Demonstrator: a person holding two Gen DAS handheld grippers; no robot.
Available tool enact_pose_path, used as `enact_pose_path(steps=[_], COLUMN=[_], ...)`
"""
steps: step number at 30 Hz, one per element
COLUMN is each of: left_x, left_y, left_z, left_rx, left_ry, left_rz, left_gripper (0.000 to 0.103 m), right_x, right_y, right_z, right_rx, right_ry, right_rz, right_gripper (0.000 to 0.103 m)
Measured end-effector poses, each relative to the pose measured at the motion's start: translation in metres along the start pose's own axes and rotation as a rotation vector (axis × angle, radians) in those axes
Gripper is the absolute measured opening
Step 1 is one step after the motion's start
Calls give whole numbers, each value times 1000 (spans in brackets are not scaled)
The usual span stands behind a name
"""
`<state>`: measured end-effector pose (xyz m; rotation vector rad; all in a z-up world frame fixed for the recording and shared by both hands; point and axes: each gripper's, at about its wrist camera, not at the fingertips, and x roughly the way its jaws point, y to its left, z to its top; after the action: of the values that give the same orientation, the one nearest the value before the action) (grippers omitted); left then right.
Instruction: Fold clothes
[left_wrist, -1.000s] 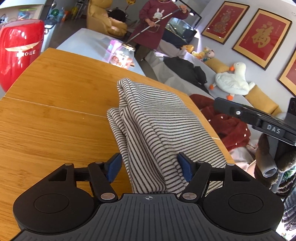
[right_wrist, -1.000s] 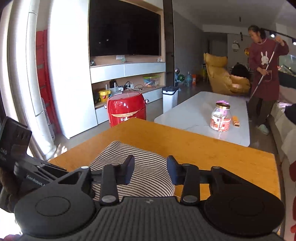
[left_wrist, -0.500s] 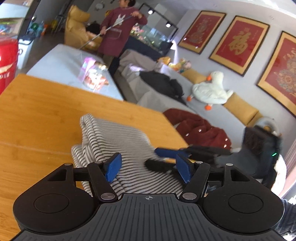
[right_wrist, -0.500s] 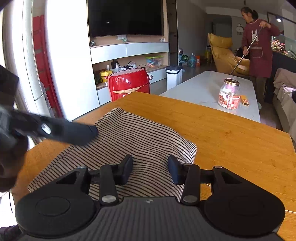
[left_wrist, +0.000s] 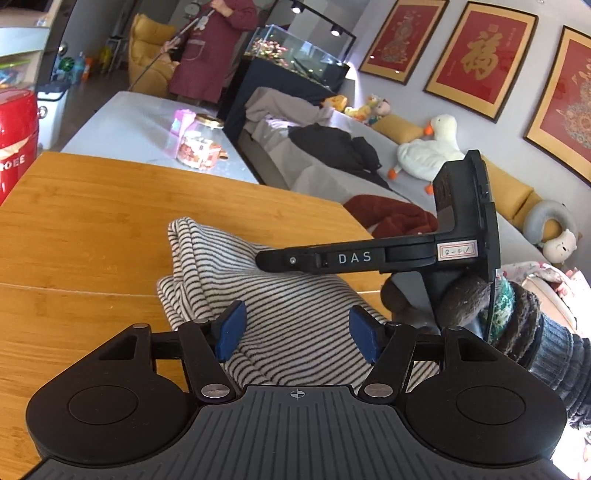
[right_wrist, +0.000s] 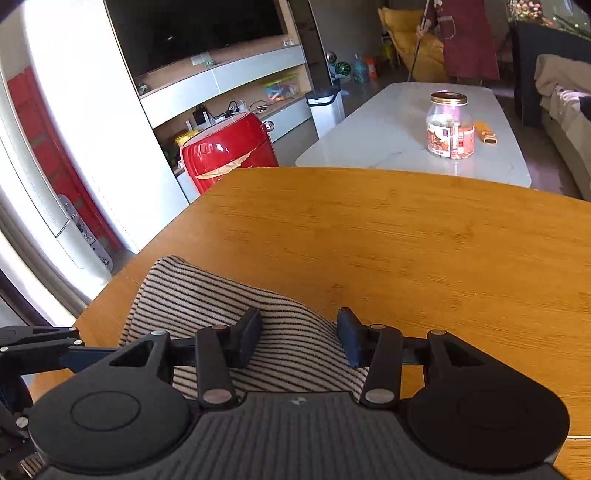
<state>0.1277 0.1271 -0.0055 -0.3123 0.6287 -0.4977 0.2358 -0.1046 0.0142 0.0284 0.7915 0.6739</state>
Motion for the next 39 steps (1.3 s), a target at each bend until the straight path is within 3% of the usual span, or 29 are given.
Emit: enact_pose_path(steps=[6,12,16,20,23,27,30,31,35,39], left_x=[0,-4,0,6,-11,-19,-23,-24,-30,-35], left_y=[4,15,18,25,26,17,9,6,-5,-16], left_z=[-1,8,20,28,26,13,3,0,-14,-26], left_rx=[-4,-71,-39,-24,-83,-92,-93,-93,-93,-82], left_ry=[-7,-23,-20,7,8,15,22,24,34,47], left_rz=[-11,-39,97,236,203,161,131,121,81,53], left_gripper=[67,66,67,69,67,82,82,81,60,60], right_x=[-40,-102,-111,-93,-93,-96,-99,-99,-102,-109], right_y=[10,17,48,76,78,77,75,75,80,81], right_z=[-16,-54,-86,-111,-110,-114,-114,-114,-114,-113], right_rx=[-45,-47,-140,-317,-314,-328,-325,-319,-320,-301], right_ry=[-58,-142,-116,-129,-133,-146,-153,-152,-151,-163], right_rz=[-44,-15,75,-57,-51,-53,-52,-52,-66,-69], right_gripper=[46,54,55,69,73,73,73,73,74,75])
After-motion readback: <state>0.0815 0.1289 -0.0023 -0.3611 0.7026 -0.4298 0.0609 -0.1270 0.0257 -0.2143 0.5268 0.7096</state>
